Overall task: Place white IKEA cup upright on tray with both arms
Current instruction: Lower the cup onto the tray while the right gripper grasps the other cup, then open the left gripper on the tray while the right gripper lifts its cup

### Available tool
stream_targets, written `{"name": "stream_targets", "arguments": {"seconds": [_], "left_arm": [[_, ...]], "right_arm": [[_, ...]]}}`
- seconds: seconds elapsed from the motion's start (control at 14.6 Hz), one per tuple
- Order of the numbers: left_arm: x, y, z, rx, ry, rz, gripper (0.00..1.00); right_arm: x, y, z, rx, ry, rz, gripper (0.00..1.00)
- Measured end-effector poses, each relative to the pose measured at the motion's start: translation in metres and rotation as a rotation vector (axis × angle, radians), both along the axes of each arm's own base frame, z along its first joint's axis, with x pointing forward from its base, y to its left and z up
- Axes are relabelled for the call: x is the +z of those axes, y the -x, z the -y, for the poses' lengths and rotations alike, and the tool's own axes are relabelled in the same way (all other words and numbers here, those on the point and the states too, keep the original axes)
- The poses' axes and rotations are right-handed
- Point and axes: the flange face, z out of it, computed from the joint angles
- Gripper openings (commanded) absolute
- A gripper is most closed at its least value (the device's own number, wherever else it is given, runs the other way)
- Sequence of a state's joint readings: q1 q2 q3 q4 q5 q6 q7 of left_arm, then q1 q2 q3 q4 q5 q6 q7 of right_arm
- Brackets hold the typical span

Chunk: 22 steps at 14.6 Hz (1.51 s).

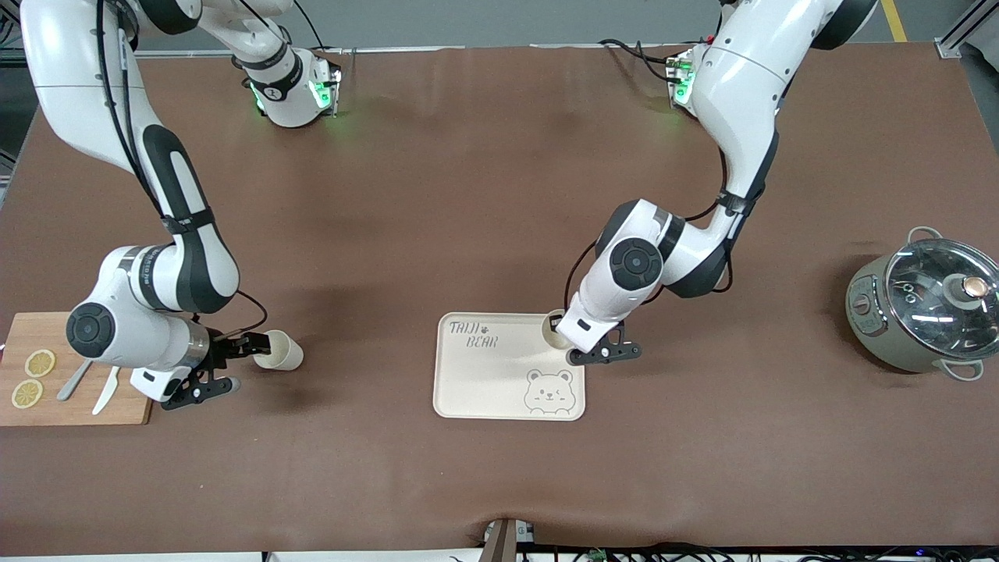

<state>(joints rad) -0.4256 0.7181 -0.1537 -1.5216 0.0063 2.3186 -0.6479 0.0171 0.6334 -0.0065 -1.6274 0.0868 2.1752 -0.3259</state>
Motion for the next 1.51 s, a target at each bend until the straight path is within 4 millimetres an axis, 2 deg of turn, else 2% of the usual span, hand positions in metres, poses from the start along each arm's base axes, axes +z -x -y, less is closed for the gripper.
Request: {"name": "stream_targets", "arguments": {"seconds": [0.21, 0.62, 0.96, 1.03, 1.1, 1.16, 1.51], "left_arm": [[-0.003, -0.005, 0.005, -0.015, -0.012, 0.018, 0.00], [-0.018, -0.020, -0.004, -0.010, -0.031, 0.049, 0.00], [-0.029, -0.023, -0.003, -0.005, -0.019, 0.066, 0.00], [-0.029, -0.023, -0.003, -0.005, -0.018, 0.067, 0.00], [-0.029, -0.023, -0.003, -0.005, -0.018, 0.067, 0.00], [-0.029, -0.023, -0.003, -0.005, -0.018, 0.067, 0.00], [-0.030, -0.024, -0.003, -0.004, -0.012, 0.076, 0.00]], "right_arm": [[-0.007, 0.004, -0.001, 0.001, 0.000, 0.000, 1.00], [-0.023, 0.012, -0.005, 0.004, 0.001, 0.012, 1.00], [-0.028, 0.015, -0.008, 0.008, 0.000, 0.014, 1.00], [-0.028, 0.015, -0.009, 0.009, -0.001, 0.014, 0.93], [-0.028, 0.015, -0.009, 0.010, -0.001, 0.014, 0.77], [-0.028, 0.015, -0.010, 0.011, -0.001, 0.014, 0.64], [-0.028, 0.016, -0.011, 0.012, -0.002, 0.014, 0.22]]}}
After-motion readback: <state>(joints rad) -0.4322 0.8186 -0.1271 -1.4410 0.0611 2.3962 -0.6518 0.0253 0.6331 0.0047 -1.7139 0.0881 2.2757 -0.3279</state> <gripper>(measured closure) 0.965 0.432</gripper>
